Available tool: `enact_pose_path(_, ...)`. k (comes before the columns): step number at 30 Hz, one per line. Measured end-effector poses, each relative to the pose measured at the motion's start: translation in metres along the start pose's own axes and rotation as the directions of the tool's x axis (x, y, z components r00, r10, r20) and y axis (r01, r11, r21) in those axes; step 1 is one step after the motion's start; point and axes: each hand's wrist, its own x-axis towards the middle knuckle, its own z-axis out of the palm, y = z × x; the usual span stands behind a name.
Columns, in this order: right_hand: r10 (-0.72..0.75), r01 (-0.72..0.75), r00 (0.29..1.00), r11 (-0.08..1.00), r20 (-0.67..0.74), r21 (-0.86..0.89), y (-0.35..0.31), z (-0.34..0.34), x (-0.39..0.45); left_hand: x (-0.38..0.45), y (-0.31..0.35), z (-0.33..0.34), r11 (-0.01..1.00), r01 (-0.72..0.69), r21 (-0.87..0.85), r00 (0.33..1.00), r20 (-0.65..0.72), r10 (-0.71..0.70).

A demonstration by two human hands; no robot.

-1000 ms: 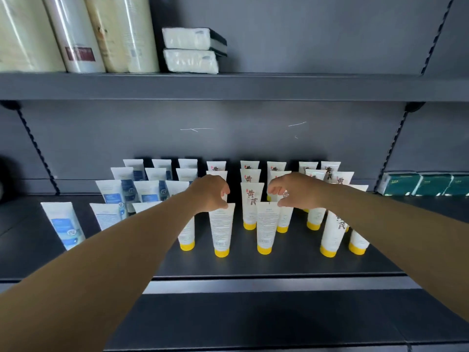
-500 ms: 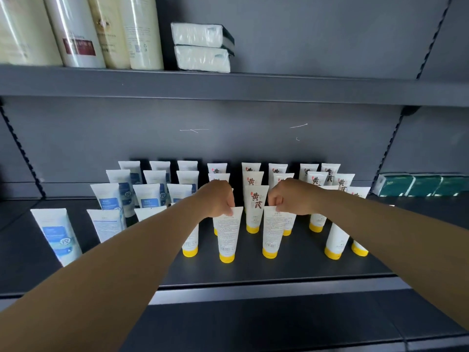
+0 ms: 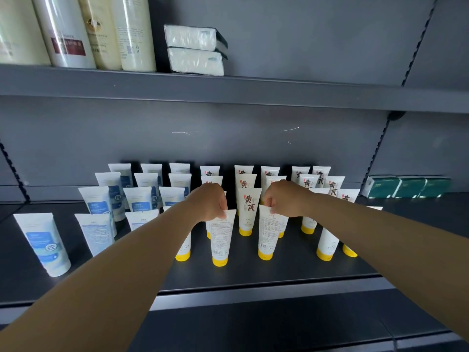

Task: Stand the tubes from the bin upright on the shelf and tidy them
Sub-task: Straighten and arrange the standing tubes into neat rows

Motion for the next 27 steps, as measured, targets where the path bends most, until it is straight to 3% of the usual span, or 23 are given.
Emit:
enact_pose_path(4,0.105,-0.106,0.993,0.994,0.045,0.007,0.002,-0.003,-0.002,0.000,0.000,0.000,1.000,0.015,-0.007,1.000,0.002,-0.015)
enact_pose_path(9,0.117,-0.122,0.991,0.988,0.058,0.092,0.010,-0.005,-0.004,0.001,0.001,0.001,1.000,0.028,-0.007,1.000,-0.003,-0.028)
enact_pose_path(22,0.071,-0.082,0.994,0.988,0.086,0.128,0.011,-0.005,-0.001,0.002,0.001,0.001,0.999,0.033,-0.005,0.999,0.001,-0.033)
enact_pose_path(27,-0.001,-0.008,0.990,0.998,0.141,0.062,0.019,-0.020,-0.002,0.002,-0.001,0.003,0.999,0.034,-0.014,0.999,-0.006,-0.034)
